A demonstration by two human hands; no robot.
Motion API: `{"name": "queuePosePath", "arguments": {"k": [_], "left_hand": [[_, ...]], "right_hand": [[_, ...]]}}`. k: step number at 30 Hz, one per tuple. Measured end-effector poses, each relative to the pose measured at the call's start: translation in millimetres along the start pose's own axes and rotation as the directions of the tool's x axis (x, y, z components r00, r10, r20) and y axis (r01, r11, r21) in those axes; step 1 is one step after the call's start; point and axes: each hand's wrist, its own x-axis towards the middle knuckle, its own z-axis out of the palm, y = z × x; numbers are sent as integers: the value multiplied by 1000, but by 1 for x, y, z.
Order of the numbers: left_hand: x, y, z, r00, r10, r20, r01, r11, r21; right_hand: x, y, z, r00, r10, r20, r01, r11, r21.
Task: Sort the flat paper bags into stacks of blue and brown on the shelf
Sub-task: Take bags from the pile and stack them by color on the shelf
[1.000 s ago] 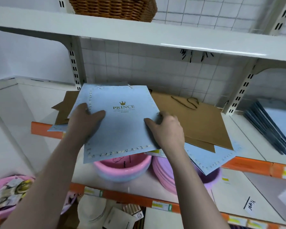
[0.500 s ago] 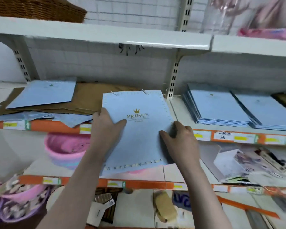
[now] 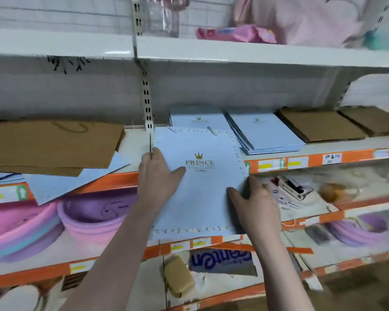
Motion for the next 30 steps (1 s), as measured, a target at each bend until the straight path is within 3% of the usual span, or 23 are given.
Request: {"name": "queuePosePath", "arguments": {"k": [13, 18, 25, 30], "left_hand": [[109, 105, 127, 989, 114, 94, -106, 990, -88], [140, 131, 160, 987, 119, 108, -110, 990, -83], [161, 160, 209, 996, 72, 44, -71, 997, -24], [174, 183, 247, 999, -53, -11, 54, 998, 16]], "right_hand": [[170, 68, -18, 988, 85, -130, -99, 989, -109], [215, 90, -16, 988, 107, -113, -117, 989, -92], [286, 129, -13, 998, 30, -51, -33, 998, -52], [338, 157, -15, 998, -60, 33, 62, 996, -70]]}}
